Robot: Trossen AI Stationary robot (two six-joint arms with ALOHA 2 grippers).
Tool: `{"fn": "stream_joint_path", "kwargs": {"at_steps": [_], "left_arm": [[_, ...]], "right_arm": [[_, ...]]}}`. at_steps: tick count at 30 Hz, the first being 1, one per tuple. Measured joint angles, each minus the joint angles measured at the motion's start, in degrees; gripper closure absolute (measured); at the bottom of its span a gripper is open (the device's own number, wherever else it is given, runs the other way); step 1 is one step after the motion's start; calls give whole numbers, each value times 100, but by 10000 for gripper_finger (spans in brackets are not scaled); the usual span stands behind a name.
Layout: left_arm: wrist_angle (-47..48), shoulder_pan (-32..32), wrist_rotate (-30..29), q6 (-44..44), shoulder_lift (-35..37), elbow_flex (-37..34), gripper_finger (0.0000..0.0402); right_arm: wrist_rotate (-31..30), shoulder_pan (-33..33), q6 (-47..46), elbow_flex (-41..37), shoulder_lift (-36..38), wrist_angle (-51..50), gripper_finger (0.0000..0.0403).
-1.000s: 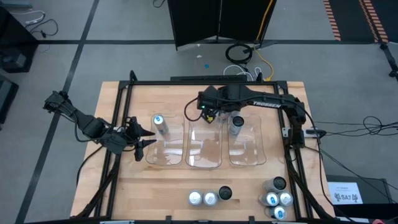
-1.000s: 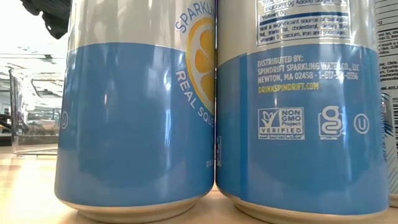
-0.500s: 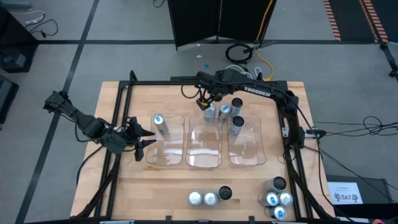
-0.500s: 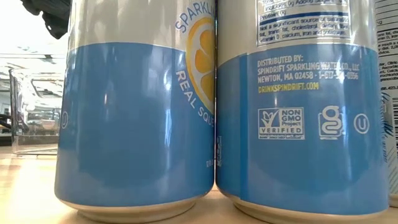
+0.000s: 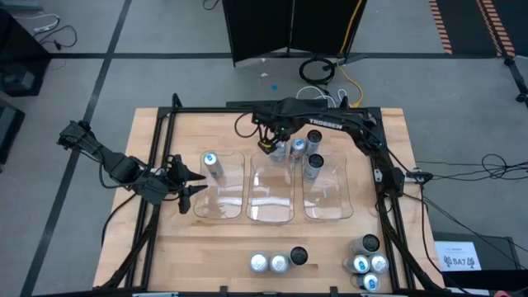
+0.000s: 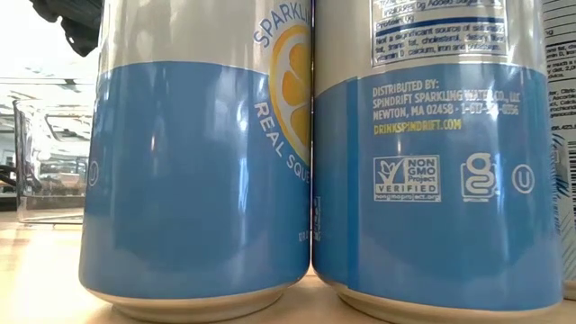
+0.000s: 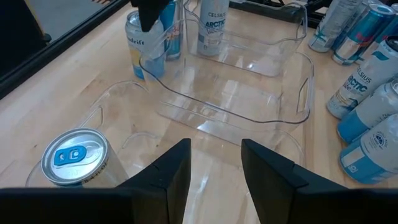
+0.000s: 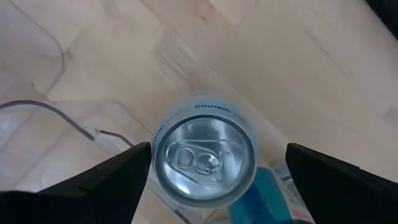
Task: Sort soda cans
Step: Put the top blue-white soda can into the middle transparent bin
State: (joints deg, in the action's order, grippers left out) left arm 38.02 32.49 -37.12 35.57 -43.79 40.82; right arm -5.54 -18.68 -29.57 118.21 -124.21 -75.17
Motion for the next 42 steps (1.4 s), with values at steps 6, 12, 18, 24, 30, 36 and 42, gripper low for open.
{"fn": "stream_joint_path", "kwargs": {"at_steps": [6,12,18,24,30,36,42], "left_arm": [[0,0,-4,0,0,0,250],[-3,0,-20,0,0,0,250],[-2,0,-20,0,0,0,250],[-1,1,-20,0,0,0,250],[-3,0,-20,0,0,0,250],[-3,0,-20,0,0,0,250],[-2,0,-17,0,0,0,250]], "right_arm": [[254,0,132,0,-280,0,38],[51,0,205,2,-485,32,69],[5,-9,304,5,-493,56,121],[-130,-69,353,5,-447,73,121],[-643,-67,446,450,-46,-110,121],[-698,292,201,1011,593,-279,121],[-988,1000,-369,1091,1072,-346,121]]}}
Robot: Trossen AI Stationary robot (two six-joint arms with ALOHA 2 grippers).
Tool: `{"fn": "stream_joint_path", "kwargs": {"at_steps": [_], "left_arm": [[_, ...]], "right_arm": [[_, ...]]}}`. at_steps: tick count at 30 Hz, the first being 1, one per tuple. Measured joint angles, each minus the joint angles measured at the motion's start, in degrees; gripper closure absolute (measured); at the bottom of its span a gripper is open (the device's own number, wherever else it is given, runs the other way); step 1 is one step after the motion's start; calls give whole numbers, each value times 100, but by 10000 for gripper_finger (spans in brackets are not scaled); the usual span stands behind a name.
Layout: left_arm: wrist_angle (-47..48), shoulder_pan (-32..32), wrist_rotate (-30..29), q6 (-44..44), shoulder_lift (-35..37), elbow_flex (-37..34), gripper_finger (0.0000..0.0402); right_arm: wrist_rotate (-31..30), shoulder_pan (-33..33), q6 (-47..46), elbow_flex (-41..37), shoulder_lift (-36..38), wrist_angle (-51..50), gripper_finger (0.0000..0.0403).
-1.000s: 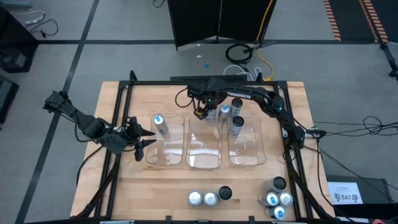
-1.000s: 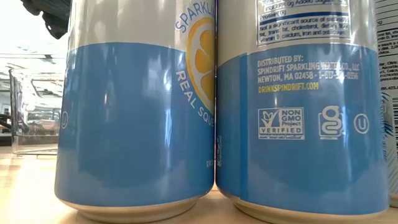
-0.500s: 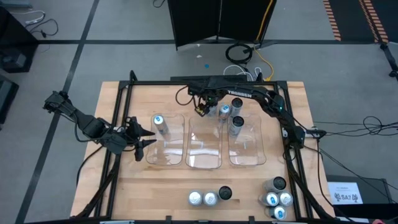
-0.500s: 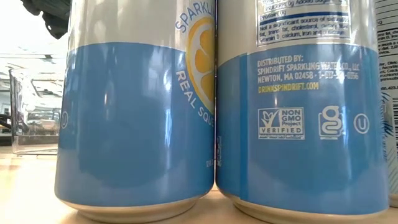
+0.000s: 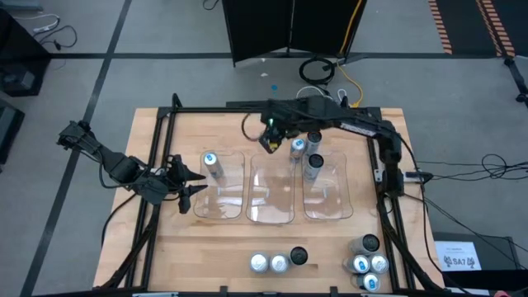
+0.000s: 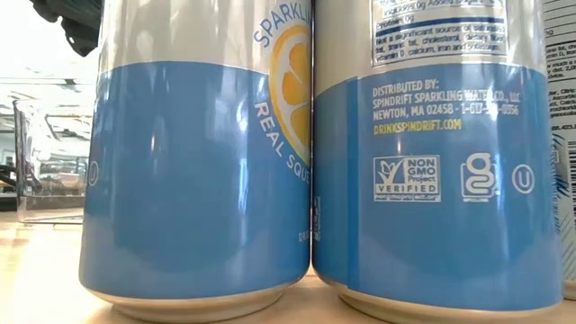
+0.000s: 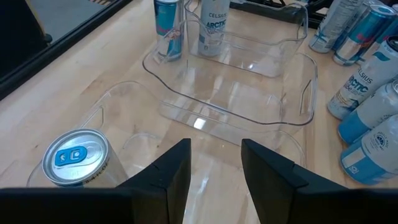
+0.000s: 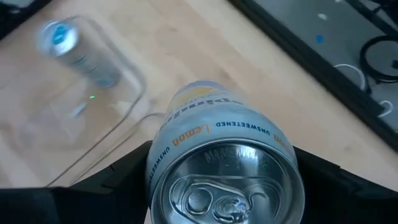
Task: Sort soda cans
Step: Put the top blue-white soda can into the middle transparent bin
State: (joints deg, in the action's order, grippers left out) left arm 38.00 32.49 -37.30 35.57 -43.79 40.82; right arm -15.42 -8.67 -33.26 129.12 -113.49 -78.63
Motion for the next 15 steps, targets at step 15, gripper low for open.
{"fn": "stream_joint_path", "kwargs": {"at_steps": [15], "left_arm": [[-6,0,0,0,-2,0,250]], "right_arm": [[344,744,-644,-11,-990,-90,121]]}}
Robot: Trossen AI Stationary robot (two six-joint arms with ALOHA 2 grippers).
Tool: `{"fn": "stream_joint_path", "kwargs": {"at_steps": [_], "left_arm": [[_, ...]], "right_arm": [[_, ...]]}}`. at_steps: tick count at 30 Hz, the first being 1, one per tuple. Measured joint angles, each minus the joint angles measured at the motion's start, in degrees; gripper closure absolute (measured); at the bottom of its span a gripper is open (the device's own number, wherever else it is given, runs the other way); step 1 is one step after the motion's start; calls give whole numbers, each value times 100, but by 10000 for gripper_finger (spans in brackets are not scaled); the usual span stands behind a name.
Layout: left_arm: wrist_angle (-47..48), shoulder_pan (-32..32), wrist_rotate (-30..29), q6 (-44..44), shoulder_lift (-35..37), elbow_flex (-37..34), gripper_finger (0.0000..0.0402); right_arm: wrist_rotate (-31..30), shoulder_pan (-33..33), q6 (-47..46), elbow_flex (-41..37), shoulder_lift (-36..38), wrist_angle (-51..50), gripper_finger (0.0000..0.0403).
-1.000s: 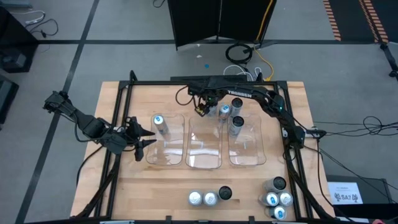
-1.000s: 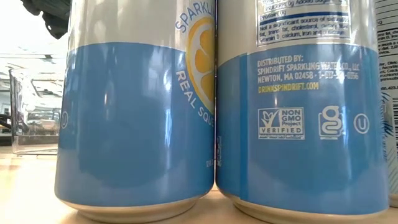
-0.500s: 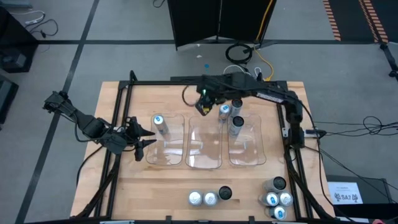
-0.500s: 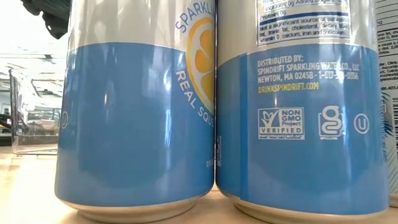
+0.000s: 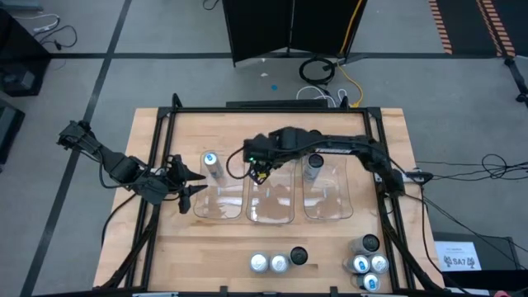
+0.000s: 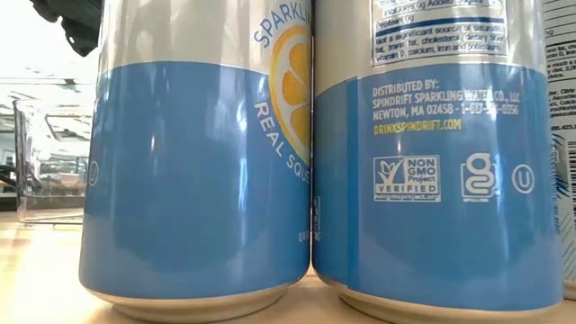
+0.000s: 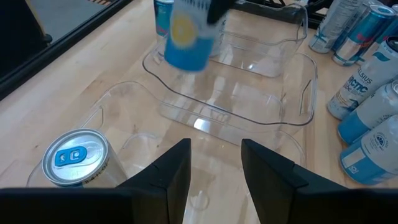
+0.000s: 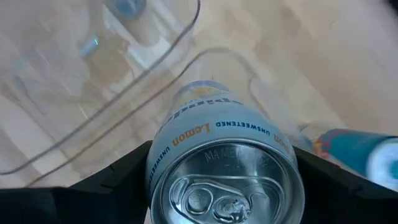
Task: Sort soda cans
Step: Put the top blue-white soda can into the middle transparent bin
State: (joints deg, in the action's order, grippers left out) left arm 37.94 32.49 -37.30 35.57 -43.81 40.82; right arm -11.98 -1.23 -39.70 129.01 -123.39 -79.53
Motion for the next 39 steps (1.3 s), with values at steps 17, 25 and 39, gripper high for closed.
{"fn": "stream_joint_path", "kwargs": {"at_steps": [17,25,39], "left_arm": [[3,1,0,0,0,0,250],[2,0,2,1,0,0,250],[4,1,2,2,0,0,250]], "right_arm": [[381,-251,161,-1,-928,198,101],[453,-251,203,0,-1001,331,80],[458,-256,273,0,-1000,408,72]]}}
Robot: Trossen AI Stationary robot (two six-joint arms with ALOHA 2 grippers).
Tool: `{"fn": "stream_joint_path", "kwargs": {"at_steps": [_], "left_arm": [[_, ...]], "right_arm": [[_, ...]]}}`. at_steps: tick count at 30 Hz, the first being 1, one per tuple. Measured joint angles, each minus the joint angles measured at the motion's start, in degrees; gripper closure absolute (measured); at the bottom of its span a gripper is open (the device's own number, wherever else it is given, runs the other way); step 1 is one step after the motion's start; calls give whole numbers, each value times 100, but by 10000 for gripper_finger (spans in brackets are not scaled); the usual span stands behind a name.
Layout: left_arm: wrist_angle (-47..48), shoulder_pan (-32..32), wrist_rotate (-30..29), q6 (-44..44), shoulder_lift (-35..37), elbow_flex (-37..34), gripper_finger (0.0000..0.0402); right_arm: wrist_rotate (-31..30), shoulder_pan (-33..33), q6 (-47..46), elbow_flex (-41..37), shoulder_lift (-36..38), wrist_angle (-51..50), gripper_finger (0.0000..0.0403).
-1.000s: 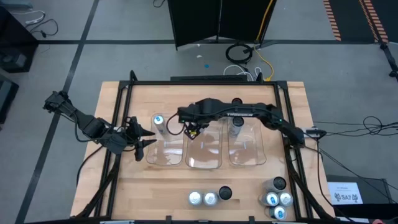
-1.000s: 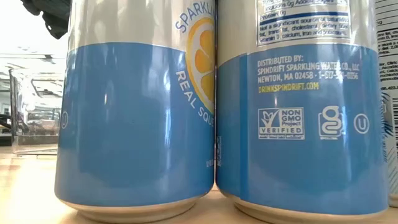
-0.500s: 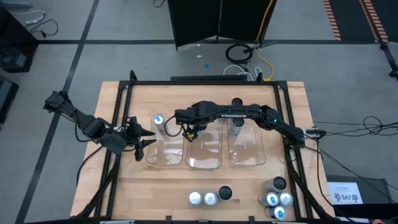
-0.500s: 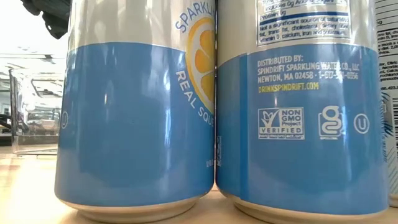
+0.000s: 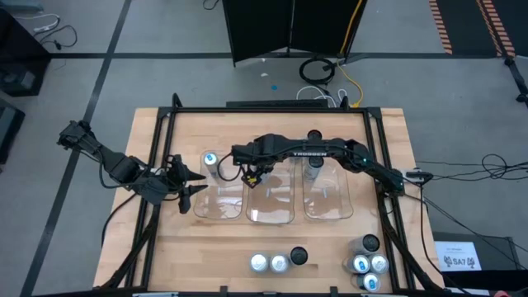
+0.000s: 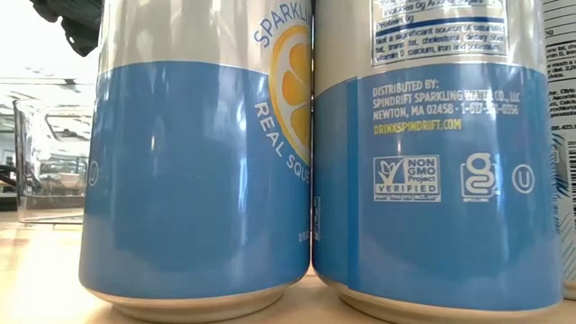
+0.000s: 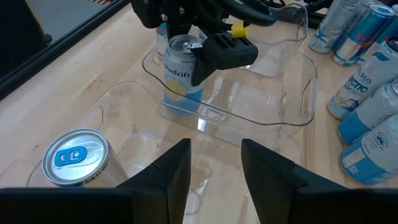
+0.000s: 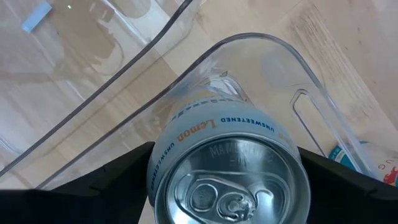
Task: Sort soda cans
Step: Put the top blue-white soda can into the middle transparent bin, then put the top white soda can into the right transparent bin
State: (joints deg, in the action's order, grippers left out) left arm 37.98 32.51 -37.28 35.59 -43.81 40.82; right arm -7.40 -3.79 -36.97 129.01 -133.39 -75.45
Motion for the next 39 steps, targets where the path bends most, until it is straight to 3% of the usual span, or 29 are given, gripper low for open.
{"fn": "stream_joint_path", "kwargs": {"at_steps": [21,33,39], "left_arm": [[0,0,0,-2,0,0,250],[0,-1,2,0,0,0,250],[2,-1,2,0,0,0,250]], "right_arm": [[-54,-11,-26,0,64,63,70],[-35,-15,-180,4,152,-41,14],[-24,-14,-341,0,725,-166,10]]}}
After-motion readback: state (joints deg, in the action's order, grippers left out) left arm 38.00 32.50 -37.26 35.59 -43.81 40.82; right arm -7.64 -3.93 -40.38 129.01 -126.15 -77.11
